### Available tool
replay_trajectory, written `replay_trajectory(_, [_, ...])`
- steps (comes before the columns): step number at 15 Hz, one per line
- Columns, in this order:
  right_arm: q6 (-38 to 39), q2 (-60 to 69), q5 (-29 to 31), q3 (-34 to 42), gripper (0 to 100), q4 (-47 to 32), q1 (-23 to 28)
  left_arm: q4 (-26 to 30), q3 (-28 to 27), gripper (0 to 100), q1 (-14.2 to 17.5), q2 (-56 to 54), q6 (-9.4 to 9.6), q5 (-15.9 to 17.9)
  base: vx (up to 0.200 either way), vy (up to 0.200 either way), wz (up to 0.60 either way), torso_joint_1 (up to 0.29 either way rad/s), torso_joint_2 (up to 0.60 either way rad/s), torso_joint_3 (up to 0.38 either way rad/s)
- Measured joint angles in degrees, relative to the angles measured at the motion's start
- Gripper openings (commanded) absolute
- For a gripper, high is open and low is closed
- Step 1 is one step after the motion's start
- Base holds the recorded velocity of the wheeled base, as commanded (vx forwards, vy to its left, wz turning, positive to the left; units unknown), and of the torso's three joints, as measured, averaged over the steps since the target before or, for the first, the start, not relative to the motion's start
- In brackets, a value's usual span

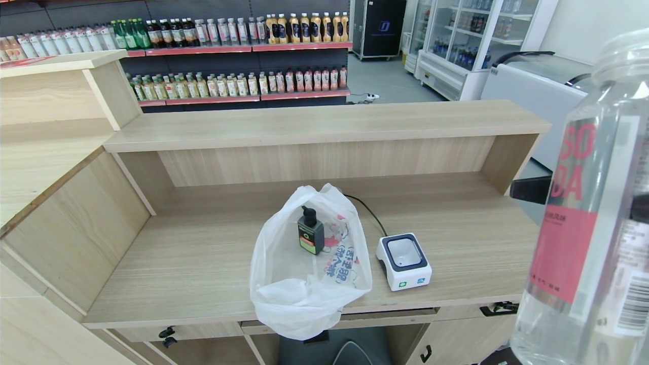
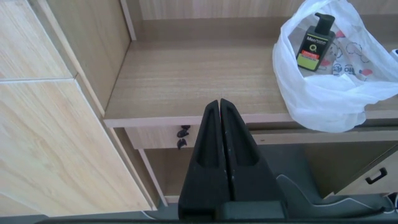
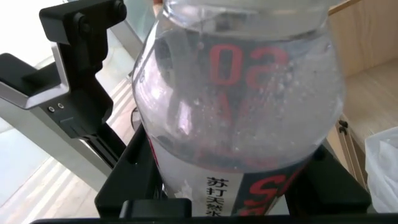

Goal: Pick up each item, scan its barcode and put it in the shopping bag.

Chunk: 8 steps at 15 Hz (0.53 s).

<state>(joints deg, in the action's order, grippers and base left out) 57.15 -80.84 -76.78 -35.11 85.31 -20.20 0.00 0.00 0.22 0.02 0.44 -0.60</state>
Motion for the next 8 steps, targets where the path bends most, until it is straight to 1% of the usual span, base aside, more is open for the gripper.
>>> replay_trajectory(5, [-3.6,0.2,-0.3,0.4,0,-2.6,0.0,0.0,0.0,0,0.0,0.0,0.0,0.0,0.0,0.0,0.0,0.0,0.0,0.0])
replay_trajectory(8, [-4.8,0.1,-3.4,0.4,0,-3.1,0.4,0.0,0.0,0,0.0,0.0,0.0,0.0,0.0,0.0,0.0,0.0,0.0,0.0])
